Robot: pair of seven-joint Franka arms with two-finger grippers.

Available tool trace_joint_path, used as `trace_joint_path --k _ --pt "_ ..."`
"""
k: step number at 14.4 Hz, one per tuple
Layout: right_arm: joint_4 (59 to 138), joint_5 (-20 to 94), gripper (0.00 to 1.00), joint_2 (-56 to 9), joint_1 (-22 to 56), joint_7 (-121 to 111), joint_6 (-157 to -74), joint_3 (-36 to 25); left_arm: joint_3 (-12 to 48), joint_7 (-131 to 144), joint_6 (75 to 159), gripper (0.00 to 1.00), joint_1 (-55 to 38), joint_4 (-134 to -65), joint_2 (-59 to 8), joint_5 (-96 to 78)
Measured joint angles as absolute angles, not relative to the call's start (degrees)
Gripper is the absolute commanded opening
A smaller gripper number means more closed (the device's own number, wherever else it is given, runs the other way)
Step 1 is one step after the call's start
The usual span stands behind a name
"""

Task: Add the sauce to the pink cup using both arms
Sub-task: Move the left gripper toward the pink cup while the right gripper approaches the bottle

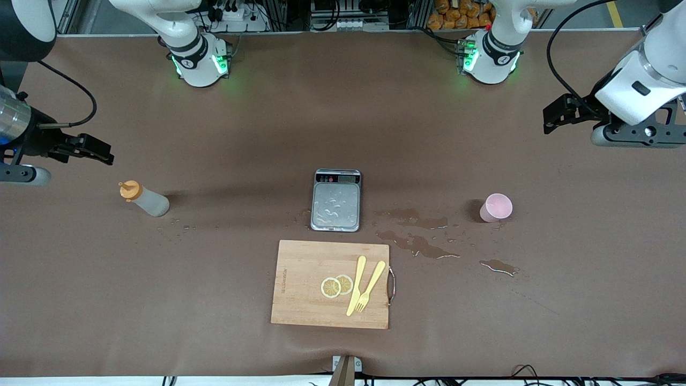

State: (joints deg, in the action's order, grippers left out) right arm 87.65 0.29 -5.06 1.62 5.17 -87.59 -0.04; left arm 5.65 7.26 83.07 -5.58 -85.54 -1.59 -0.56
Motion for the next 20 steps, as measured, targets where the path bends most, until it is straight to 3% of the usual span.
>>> trace_joint_path --k 13,20 --pt "87.68 0.3 1.0 -5.16 -1.23 5.19 -87.5 -0.1 5.59 7.26 82.96 1.0 -4.8 -85.71 -1.81 -0.51" --pt "87.77 0.3 1.0 -5.53 -5.62 5.23 -85.38 -0.18 5.57 7.26 83.3 1.0 -4.67 -85.36 -6.89 1.19"
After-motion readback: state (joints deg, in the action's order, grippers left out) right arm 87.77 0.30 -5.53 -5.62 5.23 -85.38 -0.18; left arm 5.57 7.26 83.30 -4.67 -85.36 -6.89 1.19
